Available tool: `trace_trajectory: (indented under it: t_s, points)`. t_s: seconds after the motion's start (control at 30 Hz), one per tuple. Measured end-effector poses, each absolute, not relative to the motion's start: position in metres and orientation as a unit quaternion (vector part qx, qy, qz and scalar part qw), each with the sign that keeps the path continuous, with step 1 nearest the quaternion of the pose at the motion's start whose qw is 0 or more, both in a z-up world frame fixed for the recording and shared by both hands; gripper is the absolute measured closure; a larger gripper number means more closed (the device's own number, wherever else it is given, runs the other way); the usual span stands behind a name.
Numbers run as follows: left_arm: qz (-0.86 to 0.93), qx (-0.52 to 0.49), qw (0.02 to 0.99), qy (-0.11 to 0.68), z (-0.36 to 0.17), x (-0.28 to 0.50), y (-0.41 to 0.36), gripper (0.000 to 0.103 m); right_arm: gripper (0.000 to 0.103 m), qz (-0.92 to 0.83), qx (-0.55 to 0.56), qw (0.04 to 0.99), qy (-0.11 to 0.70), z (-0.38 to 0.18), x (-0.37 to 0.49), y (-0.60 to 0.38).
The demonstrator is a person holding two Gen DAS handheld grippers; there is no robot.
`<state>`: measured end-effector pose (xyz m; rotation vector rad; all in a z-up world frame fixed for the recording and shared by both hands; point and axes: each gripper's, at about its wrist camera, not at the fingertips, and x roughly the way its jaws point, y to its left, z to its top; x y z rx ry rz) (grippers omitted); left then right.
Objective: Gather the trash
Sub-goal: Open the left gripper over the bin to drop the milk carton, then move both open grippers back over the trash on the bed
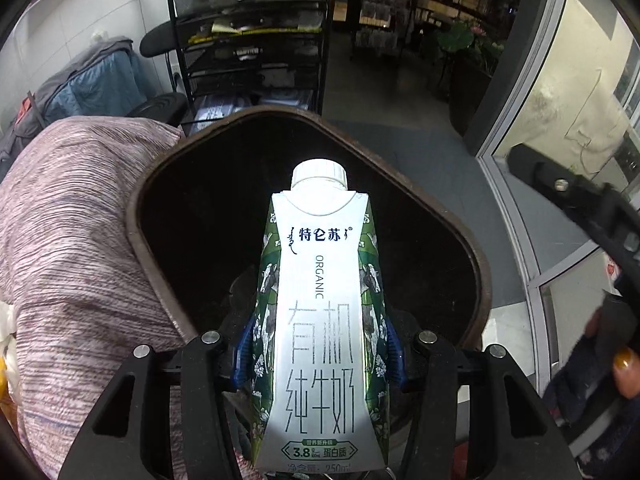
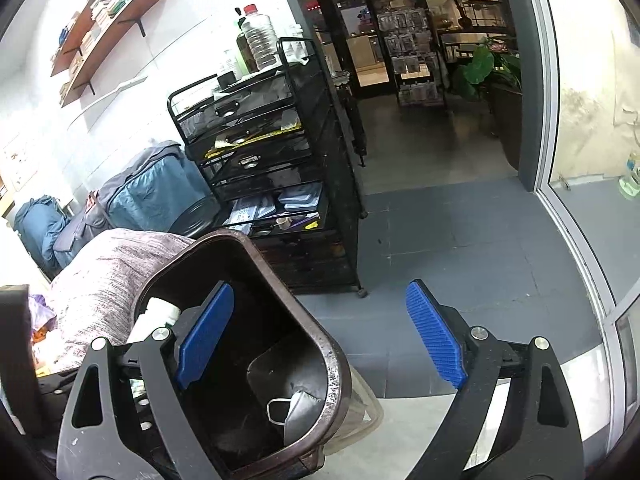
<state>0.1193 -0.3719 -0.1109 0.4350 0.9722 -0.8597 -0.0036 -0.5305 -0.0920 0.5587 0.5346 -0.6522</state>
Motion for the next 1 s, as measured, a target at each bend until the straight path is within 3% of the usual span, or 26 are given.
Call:
trace_trajectory:
  t_s: [0.1, 0.2, 0.23, 0.43, 1.0]
  points:
    - [-0.393, 0.200, 0.776, 0.451, -0.113, 0.121, -0.372, 0.051, 0.015, -0.314, 0.269, 0.874, 0.257, -0.093, -0.003, -0.532]
    - [-0.389, 0.199, 0.786, 0.438, -0.109, 0.120, -0.368, 0.029, 0.015, -0.315, 0.271, 0.872, 0.257, -0.094, -0.004, -0.535]
    - [-0.386, 0.200, 0.790, 0.432, -0.108, 0.118, -0.367, 0.026, 0.015, -0.315, 0.271, 0.872, 0.257, -0.094, -0.004, -0.534]
    - [-0.390, 0.200, 0.807, 0.396, -0.088, 0.109, -0.357, 0.016, 0.012, -0.308, 0.267, 0.877, 0.255, -0.093, 0.000, -0.531]
    - [-0.363, 0.154, 0.860, 0.322, -0.026, 0.082, -0.278, 0.007, 0.011, -0.223, 0.241, 0.911, 0.250, -0.074, 0.024, -0.482]
